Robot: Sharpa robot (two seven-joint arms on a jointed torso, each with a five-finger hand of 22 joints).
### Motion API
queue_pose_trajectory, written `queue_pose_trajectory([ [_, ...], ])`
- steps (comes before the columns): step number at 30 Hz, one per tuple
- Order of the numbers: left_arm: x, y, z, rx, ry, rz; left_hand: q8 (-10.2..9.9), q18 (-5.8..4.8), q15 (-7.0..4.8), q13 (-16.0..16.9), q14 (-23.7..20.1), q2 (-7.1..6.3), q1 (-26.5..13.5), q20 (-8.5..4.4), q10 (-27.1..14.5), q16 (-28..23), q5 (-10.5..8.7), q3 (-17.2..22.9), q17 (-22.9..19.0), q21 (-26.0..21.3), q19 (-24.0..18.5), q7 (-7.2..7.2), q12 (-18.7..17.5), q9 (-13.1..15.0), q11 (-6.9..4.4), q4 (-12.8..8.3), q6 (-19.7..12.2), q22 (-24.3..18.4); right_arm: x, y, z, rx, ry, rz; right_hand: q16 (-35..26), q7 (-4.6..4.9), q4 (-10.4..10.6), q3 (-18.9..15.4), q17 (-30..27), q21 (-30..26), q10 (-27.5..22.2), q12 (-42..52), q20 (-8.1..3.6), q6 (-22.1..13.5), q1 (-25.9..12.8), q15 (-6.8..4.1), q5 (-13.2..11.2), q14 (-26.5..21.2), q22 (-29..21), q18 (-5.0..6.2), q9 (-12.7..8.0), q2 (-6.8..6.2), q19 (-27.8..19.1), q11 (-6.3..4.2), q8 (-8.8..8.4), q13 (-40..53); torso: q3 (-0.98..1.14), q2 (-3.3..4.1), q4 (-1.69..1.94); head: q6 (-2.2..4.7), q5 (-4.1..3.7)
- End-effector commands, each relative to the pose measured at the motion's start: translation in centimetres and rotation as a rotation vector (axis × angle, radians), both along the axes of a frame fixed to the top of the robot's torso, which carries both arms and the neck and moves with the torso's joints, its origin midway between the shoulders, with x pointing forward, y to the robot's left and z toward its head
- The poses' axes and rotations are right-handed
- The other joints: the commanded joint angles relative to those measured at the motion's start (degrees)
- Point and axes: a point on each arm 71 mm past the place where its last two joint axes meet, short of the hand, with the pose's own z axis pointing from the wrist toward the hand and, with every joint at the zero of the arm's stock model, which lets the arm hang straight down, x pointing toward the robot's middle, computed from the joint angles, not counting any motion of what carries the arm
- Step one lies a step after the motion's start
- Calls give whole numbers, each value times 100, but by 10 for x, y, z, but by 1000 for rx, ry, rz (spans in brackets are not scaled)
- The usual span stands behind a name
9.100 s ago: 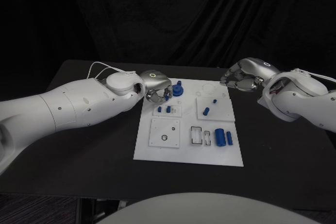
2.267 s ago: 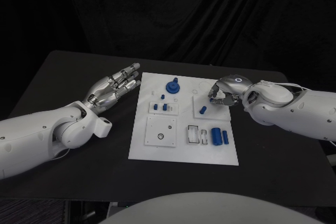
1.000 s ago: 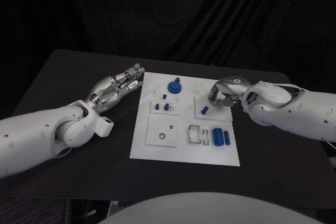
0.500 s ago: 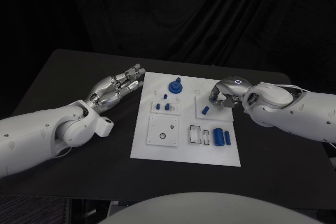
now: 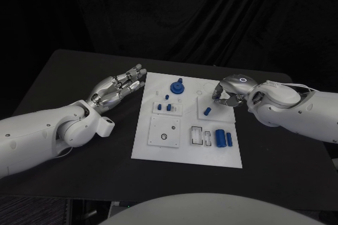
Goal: Assemble the parts on the task board
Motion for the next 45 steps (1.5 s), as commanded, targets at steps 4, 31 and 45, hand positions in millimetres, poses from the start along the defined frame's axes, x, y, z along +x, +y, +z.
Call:
queue_pose_trajectory([
  [4,-1,-3,2,-33,-18,-22,36,101,52,-4,-3,-5,49,54,1,-21,20,4,-9,-4,-8,23,-35,12,50,-41,55,8,1,1,12,21,-44,-4,-36,12,10,69,-25,-40,15,-53,17,0,-76,32,2,-21,920,82,8,-52,-18,18,-53,-13,-3,1,0,0,34],
  [31,1,-5,0,-30,-15,-24,35,100,72,-7,-3,5,55,70,-11,-21,22,6,-9,-6,-9,44,-37,9,71,-42,37,-7,-55,96,38,153,21,281,14,101,1,258,80,25,129,-78,92,-2,-178,123,-7,31,940,65,29,-138,21,70,-92,-33,-4,1,7,0,84],
  [45,1,-9,-1,-30,-12,-30,36,99,65,-7,-3,15,60,71,-14,-21,27,10,-9,-7,-10,54,-38,9,79,-44,48,-13,-61,142,6,131,124,385,3,116,-29,308,53,-18,142,-81,102,-49,-173,130,-7,31,928,76,20,-141,9,76,-131,-34,0,8,13,0,99],
])
